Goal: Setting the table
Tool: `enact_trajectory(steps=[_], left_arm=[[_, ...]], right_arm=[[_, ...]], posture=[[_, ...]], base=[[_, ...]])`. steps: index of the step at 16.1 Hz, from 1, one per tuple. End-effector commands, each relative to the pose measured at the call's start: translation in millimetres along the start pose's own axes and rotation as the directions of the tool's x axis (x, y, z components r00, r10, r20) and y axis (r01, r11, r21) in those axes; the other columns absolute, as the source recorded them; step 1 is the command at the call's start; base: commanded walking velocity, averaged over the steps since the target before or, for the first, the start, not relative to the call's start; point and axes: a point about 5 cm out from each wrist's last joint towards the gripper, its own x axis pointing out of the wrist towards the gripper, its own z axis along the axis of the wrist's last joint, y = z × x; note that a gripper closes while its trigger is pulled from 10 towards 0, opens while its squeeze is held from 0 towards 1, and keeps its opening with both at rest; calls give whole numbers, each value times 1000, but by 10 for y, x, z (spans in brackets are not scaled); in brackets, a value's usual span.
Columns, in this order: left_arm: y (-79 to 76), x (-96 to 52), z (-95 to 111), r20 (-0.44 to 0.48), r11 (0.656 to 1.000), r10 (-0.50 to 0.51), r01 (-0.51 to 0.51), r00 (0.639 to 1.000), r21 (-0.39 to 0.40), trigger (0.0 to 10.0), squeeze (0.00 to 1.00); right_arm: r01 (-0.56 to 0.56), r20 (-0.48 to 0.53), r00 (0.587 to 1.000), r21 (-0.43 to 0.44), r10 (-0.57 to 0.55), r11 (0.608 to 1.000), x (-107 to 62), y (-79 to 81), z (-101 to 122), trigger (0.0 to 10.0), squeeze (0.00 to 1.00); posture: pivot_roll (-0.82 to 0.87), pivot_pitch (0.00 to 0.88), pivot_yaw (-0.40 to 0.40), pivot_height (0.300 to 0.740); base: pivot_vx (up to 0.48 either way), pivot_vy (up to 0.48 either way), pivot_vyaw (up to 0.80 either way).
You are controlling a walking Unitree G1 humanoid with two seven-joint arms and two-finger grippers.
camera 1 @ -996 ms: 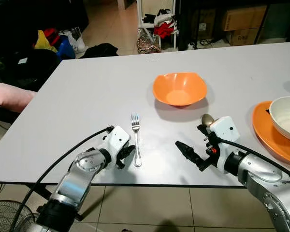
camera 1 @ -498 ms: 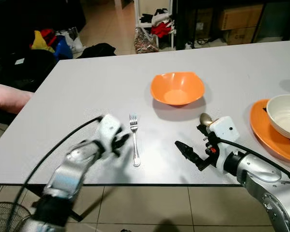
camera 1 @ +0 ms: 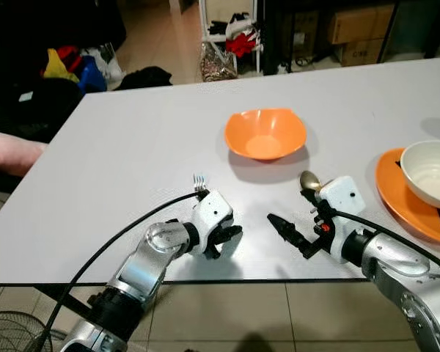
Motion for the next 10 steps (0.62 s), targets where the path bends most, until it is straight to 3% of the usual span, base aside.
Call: enact_trajectory(steps=[1, 4, 5, 10], left_arm=[[61, -57, -200, -108, 1000, 19, -20, 994, -8, 10000, 0], [104, -166, -249, -112, 999, 22, -25, 993, -25, 10000, 0], [94, -225, -281, -126, 1000, 11, -14, 992, -24, 10000, 0], [-18, -328, -300, -135, 999, -36, 32, 990, -30, 10000, 0]], right_arm=[[0, 15, 1000, -6, 0, 1000, -20, 6, 27, 10000, 0], [-69, -5, 998, -2, 69, 998, -51, 65, -5, 10000, 0], [-145, -30, 989, -19, 144, 989, -92, 106, -30, 10000, 0], [-292, -95, 953, -53, 287, 955, -207, 118, -80, 10000, 0]], posture=[[-191, 0, 182, 740], [-185, 0, 183, 740], [-180, 0, 182, 740], [-170, 0, 173, 740]], base=[[0, 0, 0], [0, 0, 0], [0, 0, 0], [0, 0, 0]])
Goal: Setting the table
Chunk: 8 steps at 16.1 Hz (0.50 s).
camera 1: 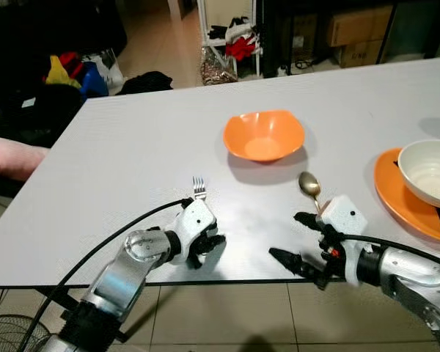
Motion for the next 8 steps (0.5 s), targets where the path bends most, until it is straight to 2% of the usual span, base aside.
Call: enact_trajectory(steps=[1, 4, 8], left_arm=[[-48, -35, -142, -66, 999, -25, 23, 998, -26, 10000, 0], [-76, -71, -161, -74, 999, -29, 26, 997, -32, 10000, 0], [-25, -181, -246, -107, 999, 0, -5, 994, -47, 10000, 0]], right_arm=[[-46, 10, 999, -23, 46, 999, -5, 51, 28, 10000, 0], [-58, 0, 998, -30, 58, 998, -18, 37, 20, 10000, 0], [-67, -7, 998, -35, 66, 997, -32, 23, 12, 10000, 0]], posture=[[-169, 0, 171, 740], [-168, 0, 168, 740], [-169, 0, 168, 740]], base=[[0, 0, 0], [0, 0, 0], [0, 0, 0]])
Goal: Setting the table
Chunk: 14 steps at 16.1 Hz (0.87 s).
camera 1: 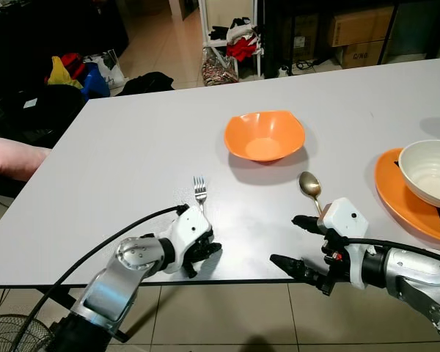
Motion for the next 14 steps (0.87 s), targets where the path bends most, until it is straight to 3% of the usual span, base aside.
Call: enact_trajectory(steps=[1, 9, 10, 12, 14], left_arm=[[40, -72, -186, -82, 999, 14, -17, 997, -43, 10000, 0], [48, -155, -175, -62, 996, 26, -31, 998, -81, 10000, 0], [20, -155, -125, -30, 995, 14, -17, 999, -103, 10000, 0], [-85, -200, 137, 120, 984, -15, 36, 993, -175, 10000, 0], [-94, -276, 327, 219, 975, 33, 17, 975, -220, 10000, 0]], right_arm=[[-19, 5, 1000, -8, 19, 1000, 4, 25, 6, 10000, 0], [-37, 4, 999, -12, 37, 999, 20, 42, -1, 10000, 0], [-36, 6, 999, -11, 37, 999, 17, 42, -2, 10000, 0], [-17, 52, 998, 14, 16, 1000, -28, 19, 45, 10000, 0], [5, 97, 995, 46, -9, 999, -75, -12, 96, 10000, 0]], posture=[[-169, 0, 168, 740], [-165, 0, 164, 740], [-166, 0, 166, 740], [-169, 0, 168, 740], [-173, 0, 171, 740]], base=[[0, 0, 0], [0, 0, 0], [0, 0, 0], [0, 0, 0], [0, 0, 0]])
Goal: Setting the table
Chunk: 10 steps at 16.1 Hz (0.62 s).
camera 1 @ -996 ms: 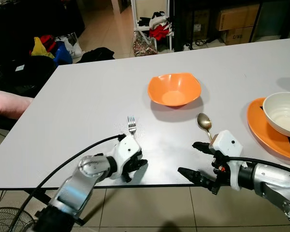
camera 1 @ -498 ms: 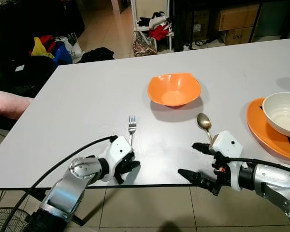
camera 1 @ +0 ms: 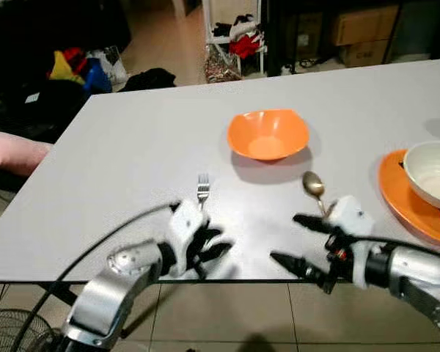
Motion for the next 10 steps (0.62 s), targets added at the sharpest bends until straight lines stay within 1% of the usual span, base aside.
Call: enact_trajectory(steps=[1, 2, 3, 4, 5, 6, 7, 8, 9, 10], left_arm=[[94, -126, 134, 66, 993, 116, -114, 991, -28, 10000, 0], [94, -126, 134, 66, 993, 116, -114, 991, -28, 10000, 0], [162, -248, 222, 122, 970, 236, -227, 964, -82, 10000, 0], [251, -424, 255, 140, 910, 413, -402, 900, -100, 10000, 0], [306, -542, 268, 184, 839, 543, -539, 820, -76, 10000, 0], [356, -655, 216, 200, 736, 675, -667, 710, -117, 10000, 0], [370, -689, 185, 191, 700, 713, -703, 675, -125, 10000, 0], [327, -756, 87, 157, 635, 770, -767, 619, -95, 10000, 0], [292, -755, 80, 153, 633, 771, -768, 618, -92, 10000, 0], [268, -745, 63, 145, 624, 780, -773, 608, -112, 10000, 0]], right_arm=[[1, 54, 999, 10, -2, 1000, -25, 17, 87, 10000, 0], [1, 54, 999, 10, -2, 1000, -25, 17, 87, 10000, 0], [35, 93, 995, 27, -37, 999, -3, 27, 114, 10000, 0], [139, 136, 980, 55, -146, 989, 99, 8, 122, 10000, 0], [240, 153, 956, 72, -249, 968, 211, -16, 105, 10000, 0], [342, 160, 927, 9, -339, 940, 328, -30, 103, 10000, 0], [368, 172, 917, -23, -359, 930, 368, -29, 122, 10000, 0], [418, 236, 872, 102, -430, 903, 461, -46, 198, 10000, 729], [420, 261, 861, 116, -436, 900, 480, -44, 248, 10000, 784], [422, 282, 854, 117, -437, 899, 504, -38, 287, 10000, 784]], posture=[[-177, 0, 175, 740], [-177, 0, 175, 740], [-181, 0, 179, 740], [-176, 0, 178, 740], [-169, 0, 175, 740], [-156, 0, 167, 740], [-147, 0, 157, 740], [-132, 0, 141, 740], [-122, 0, 132, 740], [-119, 0, 129, 740]], base=[[0, 0, 0], [0, 0, 0], [0, 0, 0], [0, 0, 0], [0, 0, 0], [0, 0, 0], [0, 0, 0], [0, 0, 800], [0, 0, 800], [0, 0, 800]])
